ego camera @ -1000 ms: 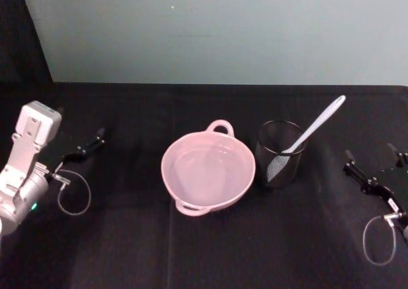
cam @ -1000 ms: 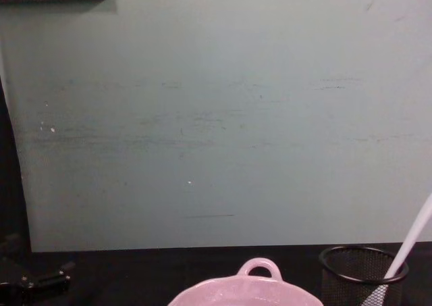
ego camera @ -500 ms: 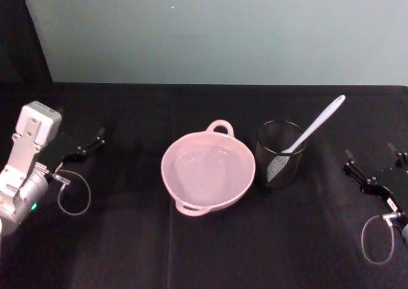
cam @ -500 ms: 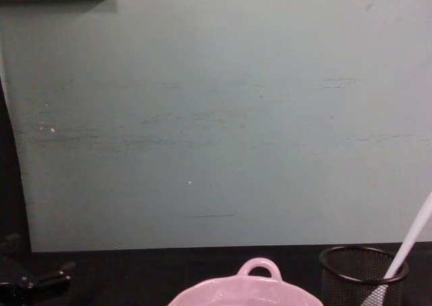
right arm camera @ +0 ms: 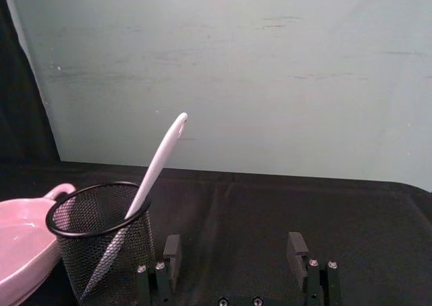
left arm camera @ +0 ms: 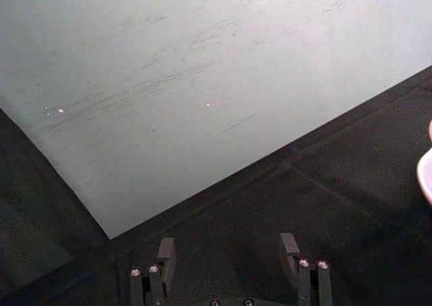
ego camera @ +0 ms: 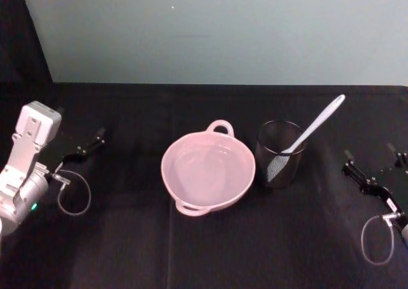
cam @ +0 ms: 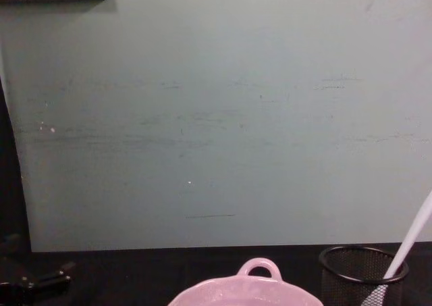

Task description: Use the one hand to pick up the spoon and stir the clear water in the bowl.

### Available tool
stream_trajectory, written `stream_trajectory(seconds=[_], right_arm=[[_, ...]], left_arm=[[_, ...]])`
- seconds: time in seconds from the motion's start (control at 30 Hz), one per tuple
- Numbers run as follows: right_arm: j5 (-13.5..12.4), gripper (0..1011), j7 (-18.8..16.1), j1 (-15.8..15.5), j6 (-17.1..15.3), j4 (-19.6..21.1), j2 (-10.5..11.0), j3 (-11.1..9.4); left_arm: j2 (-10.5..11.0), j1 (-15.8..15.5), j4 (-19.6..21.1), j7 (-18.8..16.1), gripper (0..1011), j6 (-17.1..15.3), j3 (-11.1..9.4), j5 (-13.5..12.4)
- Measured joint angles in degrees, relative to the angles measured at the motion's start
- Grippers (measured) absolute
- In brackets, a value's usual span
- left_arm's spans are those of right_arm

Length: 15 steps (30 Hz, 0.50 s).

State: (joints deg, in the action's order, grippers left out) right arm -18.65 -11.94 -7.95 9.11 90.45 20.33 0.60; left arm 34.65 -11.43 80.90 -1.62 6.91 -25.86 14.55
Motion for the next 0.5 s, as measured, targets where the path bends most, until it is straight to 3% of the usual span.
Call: stream_trajectory(seconds=[0.5], right_arm=[[0.03,1004,0.04,0.00,-0.07,0.06,0.05,0.01]], left_arm=[[0.00,0.00,0.00,0.00,1011,0.00,0.00,0.00]])
